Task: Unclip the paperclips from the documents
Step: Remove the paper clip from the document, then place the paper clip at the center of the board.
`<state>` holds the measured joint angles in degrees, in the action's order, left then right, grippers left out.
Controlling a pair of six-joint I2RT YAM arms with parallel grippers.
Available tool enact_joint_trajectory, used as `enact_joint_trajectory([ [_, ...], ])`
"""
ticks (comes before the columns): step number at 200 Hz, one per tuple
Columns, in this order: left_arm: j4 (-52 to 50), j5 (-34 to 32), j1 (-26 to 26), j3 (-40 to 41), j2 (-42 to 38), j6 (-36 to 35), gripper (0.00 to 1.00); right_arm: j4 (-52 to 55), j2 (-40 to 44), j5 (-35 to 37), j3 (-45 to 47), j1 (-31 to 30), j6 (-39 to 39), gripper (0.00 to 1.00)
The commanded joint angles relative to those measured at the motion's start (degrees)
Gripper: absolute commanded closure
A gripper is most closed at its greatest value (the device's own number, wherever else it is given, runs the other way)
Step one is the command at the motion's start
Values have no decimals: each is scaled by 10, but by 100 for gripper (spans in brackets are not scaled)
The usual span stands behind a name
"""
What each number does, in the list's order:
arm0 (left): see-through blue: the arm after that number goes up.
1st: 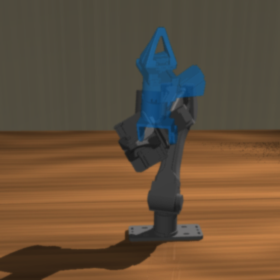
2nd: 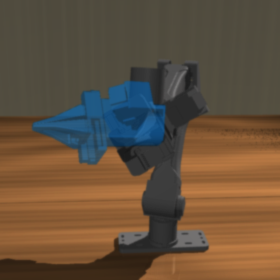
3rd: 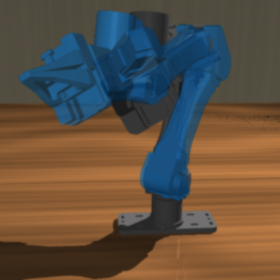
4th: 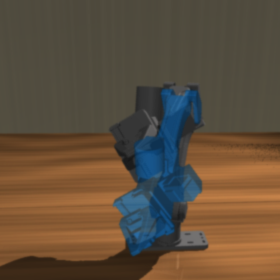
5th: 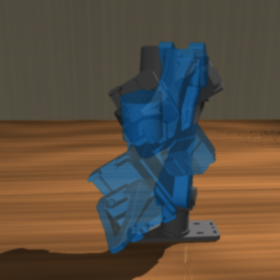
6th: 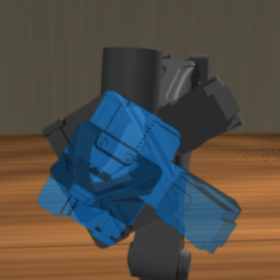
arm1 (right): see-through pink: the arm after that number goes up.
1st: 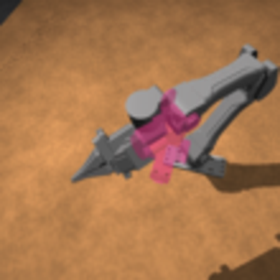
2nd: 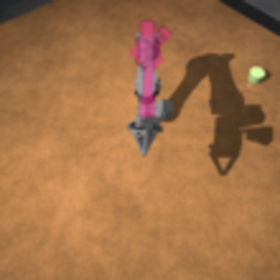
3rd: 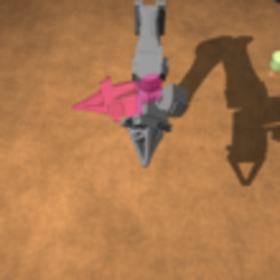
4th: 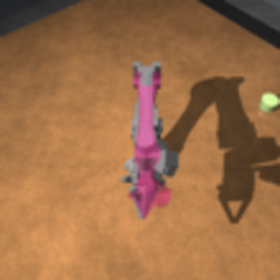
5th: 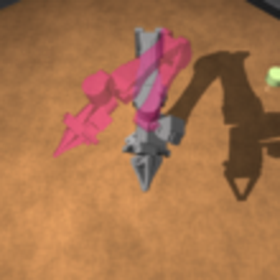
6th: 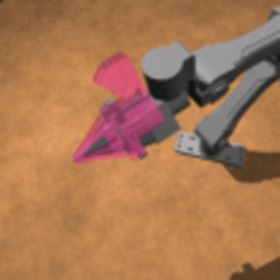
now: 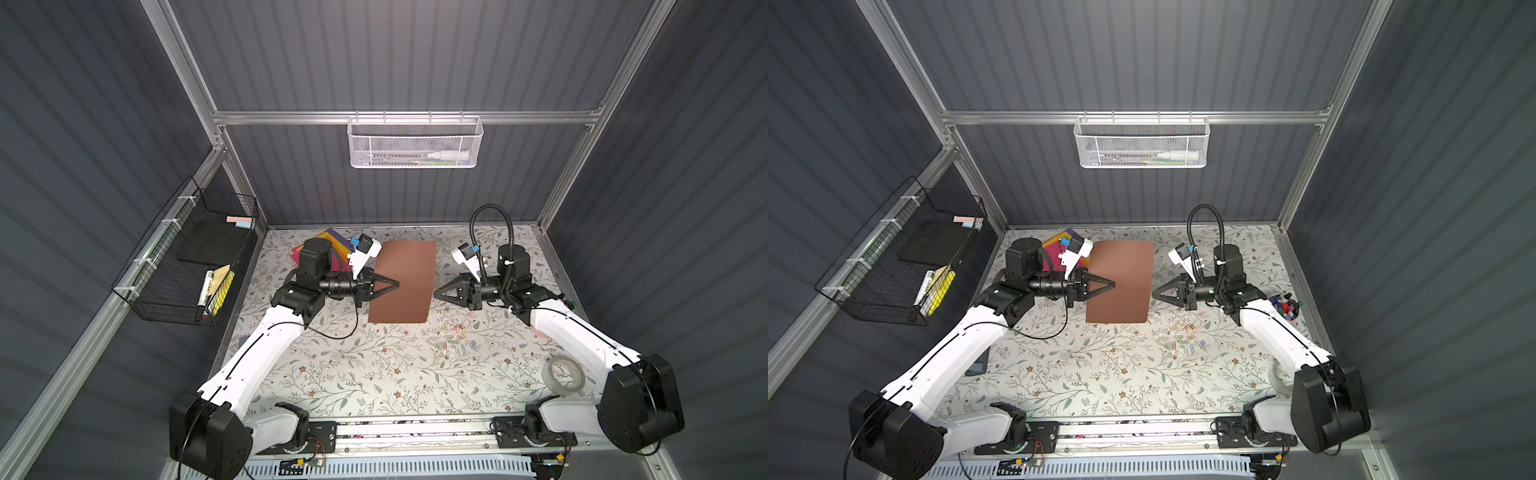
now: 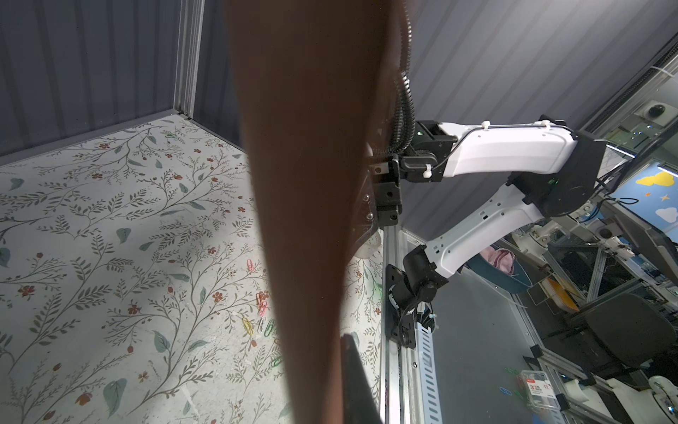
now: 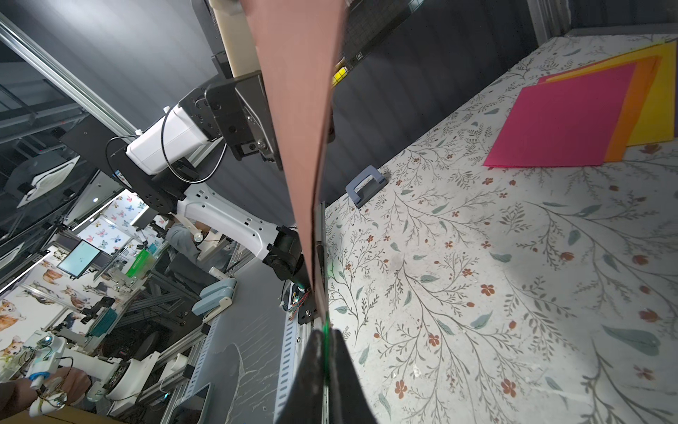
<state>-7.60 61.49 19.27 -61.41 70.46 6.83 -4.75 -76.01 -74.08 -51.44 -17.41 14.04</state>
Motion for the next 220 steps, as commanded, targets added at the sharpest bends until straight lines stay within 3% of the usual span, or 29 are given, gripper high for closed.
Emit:
enact_joint_trajectory([
  [1, -13, -39, -5, -17, 5, -13, 100, 55, 9, 61, -7, 11, -30, 93],
  [29, 16, -159, -13, 0, 23, 26, 100, 116, -6, 183, 19, 19, -21, 96],
  [55, 80, -214, -34, 18, 65, 69, 100, 131, -33, 257, 65, 20, 16, 100],
  [99, 190, -227, -104, -3, 182, 118, 100, 202, -76, 369, 98, 11, 33, 100],
  [136, 214, -219, -162, -58, 297, 112, 100, 260, -100, 434, 81, 5, 35, 100],
  [156, 201, -220, -192, -85, 352, 104, 100, 299, -113, 469, 60, -7, 26, 84],
  [187, 228, -218, -232, -91, 401, 113, 100, 356, -109, 524, 32, -40, 10, 47],
  [202, 232, -224, -245, -102, 418, 115, 100, 367, -99, 543, 26, -54, 11, 39],
  [220, 221, -240, -257, -121, 445, 117, 100, 384, -97, 553, 16, -63, 12, 36],
])
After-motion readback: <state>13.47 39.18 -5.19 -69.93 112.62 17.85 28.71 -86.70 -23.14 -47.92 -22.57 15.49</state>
